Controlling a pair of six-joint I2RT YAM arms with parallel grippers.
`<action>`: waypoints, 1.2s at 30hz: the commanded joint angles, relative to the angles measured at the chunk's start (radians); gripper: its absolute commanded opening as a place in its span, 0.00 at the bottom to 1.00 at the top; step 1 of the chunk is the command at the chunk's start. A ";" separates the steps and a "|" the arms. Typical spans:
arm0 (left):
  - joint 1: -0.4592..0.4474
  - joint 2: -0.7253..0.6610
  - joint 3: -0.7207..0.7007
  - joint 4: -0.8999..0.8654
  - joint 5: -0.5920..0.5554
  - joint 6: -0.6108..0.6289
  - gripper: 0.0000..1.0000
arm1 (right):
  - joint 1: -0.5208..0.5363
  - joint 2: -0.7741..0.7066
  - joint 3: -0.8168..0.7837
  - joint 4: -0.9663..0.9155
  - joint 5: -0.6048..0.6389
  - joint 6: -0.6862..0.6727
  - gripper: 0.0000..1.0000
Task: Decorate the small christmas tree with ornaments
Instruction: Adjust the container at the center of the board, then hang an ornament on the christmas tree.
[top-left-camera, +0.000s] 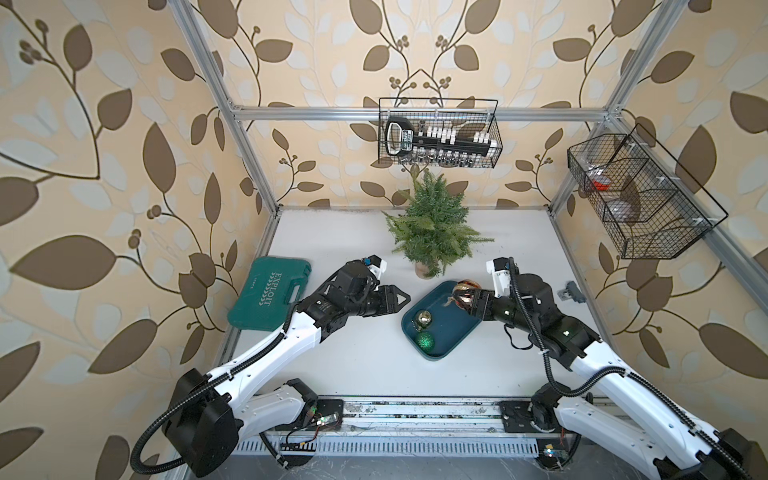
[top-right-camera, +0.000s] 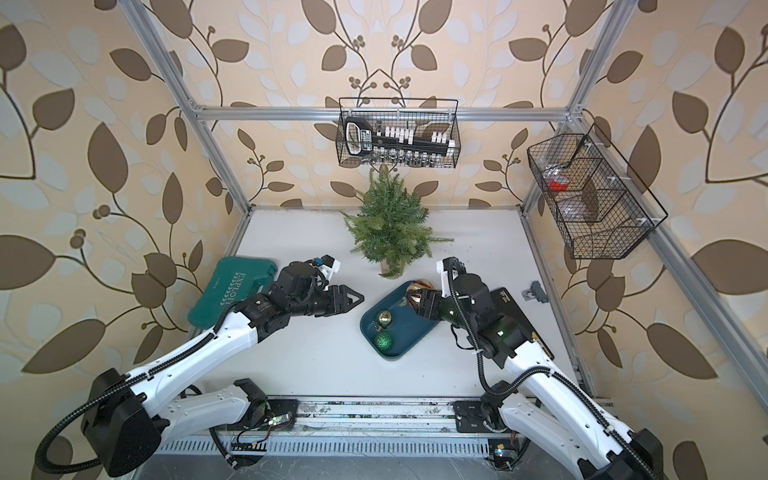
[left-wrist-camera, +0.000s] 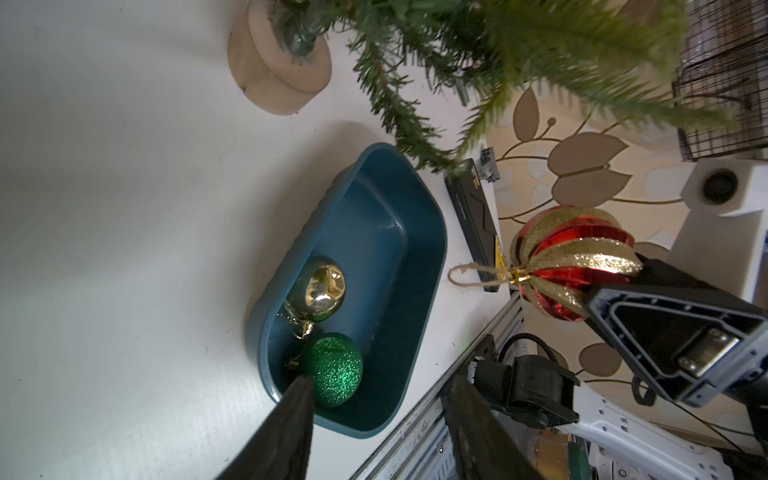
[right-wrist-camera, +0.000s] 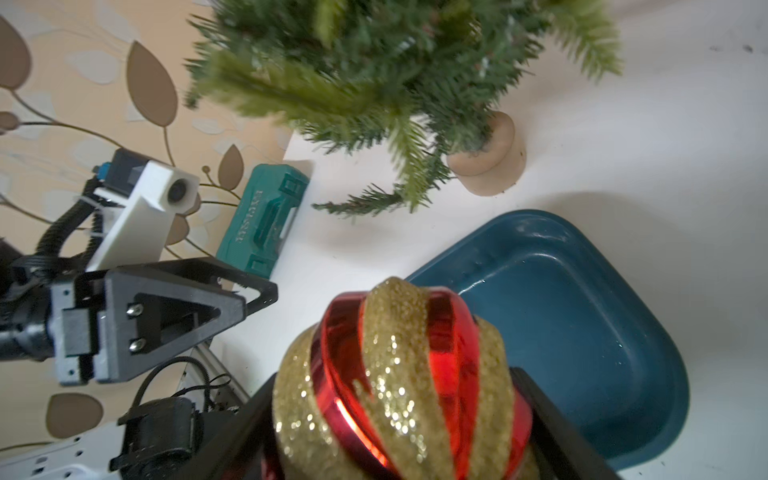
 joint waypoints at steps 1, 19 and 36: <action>-0.009 -0.035 0.085 0.009 0.045 0.038 0.52 | -0.003 -0.016 0.110 -0.079 -0.097 -0.083 0.61; 0.060 -0.042 0.299 0.219 0.337 0.033 0.85 | -0.014 0.164 0.490 -0.028 -0.330 -0.160 0.61; 0.055 0.030 0.160 0.679 0.546 -0.231 0.97 | -0.087 0.199 0.401 0.239 -0.630 0.016 0.61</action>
